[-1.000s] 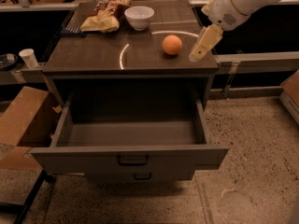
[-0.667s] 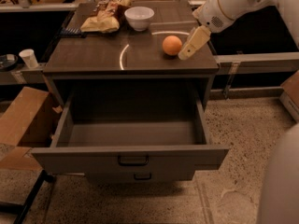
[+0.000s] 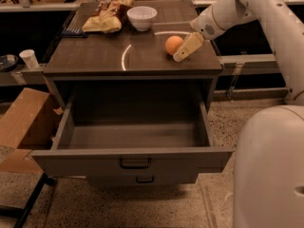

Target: Place orange into top drawer

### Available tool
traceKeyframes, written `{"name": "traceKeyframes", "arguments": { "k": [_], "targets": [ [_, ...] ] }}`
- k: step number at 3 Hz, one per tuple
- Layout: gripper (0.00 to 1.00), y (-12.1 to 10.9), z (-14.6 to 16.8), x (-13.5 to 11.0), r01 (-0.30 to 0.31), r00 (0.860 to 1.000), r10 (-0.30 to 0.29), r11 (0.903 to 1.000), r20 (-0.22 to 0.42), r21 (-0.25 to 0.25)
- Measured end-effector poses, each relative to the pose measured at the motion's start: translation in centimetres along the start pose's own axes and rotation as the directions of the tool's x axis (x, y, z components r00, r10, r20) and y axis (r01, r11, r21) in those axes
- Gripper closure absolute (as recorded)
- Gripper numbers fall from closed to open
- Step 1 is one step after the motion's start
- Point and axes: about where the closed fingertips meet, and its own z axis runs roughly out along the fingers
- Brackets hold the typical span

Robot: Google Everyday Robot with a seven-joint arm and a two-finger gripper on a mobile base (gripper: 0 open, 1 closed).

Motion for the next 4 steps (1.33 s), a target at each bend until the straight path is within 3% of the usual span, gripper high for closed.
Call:
{"name": "traceKeyframes", "arguments": {
  "k": [1, 3, 4],
  "targets": [
    [0.0, -1.3, 2.0, 0.8, -0.052, 0.998, 0.053, 0.9986, 0.016, -0.008],
    [0.41, -2.5, 4.8, 0.7, -0.096, 0.994, 0.098, 0.9947, 0.038, -0.036],
    [0.64, -2.2, 4.1, -0.6, -0.058, 0.996, 0.061, 0.9976, 0.07, -0.037]
  ]
}}
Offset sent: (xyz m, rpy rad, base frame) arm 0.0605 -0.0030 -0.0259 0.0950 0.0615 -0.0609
